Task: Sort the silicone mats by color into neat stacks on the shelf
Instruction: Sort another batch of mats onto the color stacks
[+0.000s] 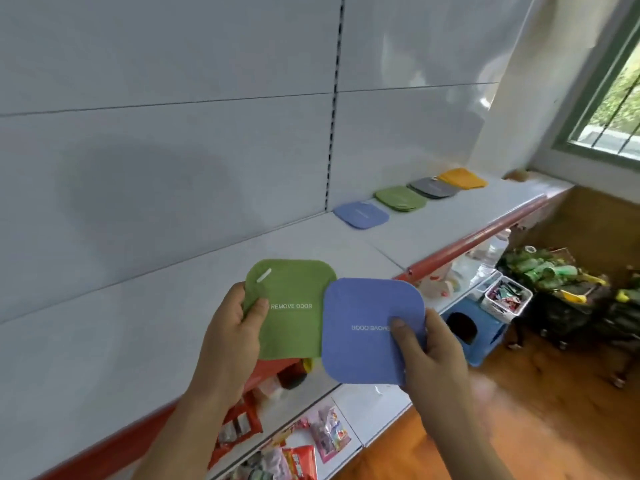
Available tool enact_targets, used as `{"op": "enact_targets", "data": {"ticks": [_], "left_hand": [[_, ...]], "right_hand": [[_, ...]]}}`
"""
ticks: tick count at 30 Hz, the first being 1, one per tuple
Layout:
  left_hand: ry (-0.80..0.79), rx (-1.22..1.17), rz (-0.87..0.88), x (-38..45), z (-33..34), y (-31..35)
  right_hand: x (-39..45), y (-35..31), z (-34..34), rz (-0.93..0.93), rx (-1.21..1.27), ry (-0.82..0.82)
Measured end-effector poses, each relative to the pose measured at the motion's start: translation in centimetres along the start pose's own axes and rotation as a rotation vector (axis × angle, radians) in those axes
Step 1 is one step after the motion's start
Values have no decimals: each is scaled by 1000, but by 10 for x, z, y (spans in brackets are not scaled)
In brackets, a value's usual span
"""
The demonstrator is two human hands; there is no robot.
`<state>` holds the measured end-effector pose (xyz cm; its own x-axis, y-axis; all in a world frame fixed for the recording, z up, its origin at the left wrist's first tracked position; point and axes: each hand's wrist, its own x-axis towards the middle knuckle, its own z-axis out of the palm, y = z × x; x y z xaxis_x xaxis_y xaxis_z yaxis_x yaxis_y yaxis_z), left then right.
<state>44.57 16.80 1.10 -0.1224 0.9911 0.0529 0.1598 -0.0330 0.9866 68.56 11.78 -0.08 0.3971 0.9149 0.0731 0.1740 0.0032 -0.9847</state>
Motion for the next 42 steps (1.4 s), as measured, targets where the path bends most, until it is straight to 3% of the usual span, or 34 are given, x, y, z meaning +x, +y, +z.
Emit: {"op": "enact_targets", "data": {"ticks": [13, 20, 31, 35, 38, 42], "left_hand": [[-8, -8, 12, 114, 163, 9], [142, -62, -4, 193, 198, 18], [489, -131, -151, 234, 189, 5], [603, -115, -183, 229, 214, 2], [674, -106, -184, 226, 237, 5], [717, -76, -186, 221, 265, 9]], "right_hand": [[154, 37, -84, -7, -61, 66], [279, 28, -93, -72, -208, 50], [436, 52, 5, -77, -276, -319], [471, 59, 43, -216, -512, -503], [486, 67, 55, -457, -754, -627], [491, 82, 53, -651, -921, -610]]}}
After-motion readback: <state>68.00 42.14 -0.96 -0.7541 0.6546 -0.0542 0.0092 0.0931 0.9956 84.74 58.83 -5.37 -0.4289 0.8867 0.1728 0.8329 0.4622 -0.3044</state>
